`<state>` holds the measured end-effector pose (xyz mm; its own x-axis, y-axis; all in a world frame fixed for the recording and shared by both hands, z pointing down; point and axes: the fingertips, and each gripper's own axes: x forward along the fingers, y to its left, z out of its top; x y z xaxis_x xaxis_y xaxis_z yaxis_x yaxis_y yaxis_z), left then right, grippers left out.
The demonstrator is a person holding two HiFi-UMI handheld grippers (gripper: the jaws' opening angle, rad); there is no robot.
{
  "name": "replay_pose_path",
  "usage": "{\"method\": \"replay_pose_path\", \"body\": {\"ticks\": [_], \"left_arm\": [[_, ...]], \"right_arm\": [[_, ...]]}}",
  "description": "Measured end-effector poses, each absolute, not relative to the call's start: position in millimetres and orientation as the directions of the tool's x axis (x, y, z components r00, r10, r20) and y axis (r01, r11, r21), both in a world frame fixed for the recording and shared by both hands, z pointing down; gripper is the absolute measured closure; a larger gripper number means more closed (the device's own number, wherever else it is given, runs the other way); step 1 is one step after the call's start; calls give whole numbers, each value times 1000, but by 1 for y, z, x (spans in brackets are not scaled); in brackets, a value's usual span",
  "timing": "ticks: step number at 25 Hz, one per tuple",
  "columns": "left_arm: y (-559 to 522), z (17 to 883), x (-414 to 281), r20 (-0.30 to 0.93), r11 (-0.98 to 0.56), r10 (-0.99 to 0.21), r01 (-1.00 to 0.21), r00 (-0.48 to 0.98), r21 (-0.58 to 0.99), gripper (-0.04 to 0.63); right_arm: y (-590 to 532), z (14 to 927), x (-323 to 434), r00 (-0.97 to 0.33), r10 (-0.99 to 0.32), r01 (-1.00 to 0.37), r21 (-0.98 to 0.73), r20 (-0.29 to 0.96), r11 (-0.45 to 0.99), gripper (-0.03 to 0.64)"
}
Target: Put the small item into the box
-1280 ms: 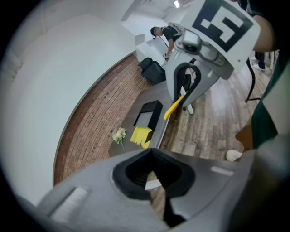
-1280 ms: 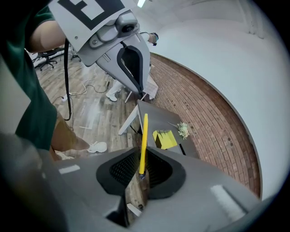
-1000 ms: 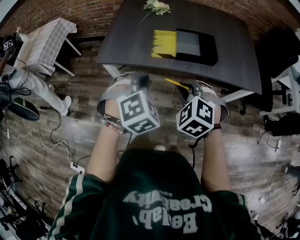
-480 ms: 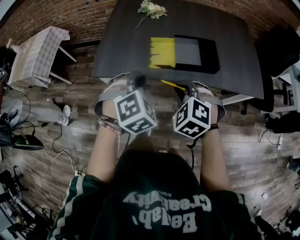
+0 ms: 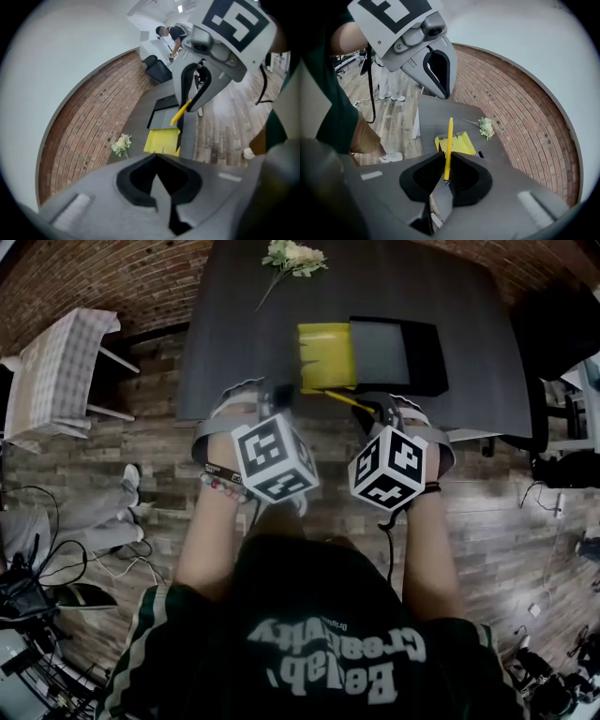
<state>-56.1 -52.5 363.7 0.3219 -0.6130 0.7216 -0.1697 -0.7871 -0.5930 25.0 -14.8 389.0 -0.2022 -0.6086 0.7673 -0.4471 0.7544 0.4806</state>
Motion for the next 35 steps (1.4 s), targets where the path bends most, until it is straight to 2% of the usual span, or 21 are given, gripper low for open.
{"method": "replay_pose_path", "body": {"ticks": [35], "left_arm": [[-179, 370, -47, 736, -827, -524, -50, 429, -559, 592]], "right_arm": [[-140, 379, 14, -94, -625, -522, 496, 775, 694, 566]]}}
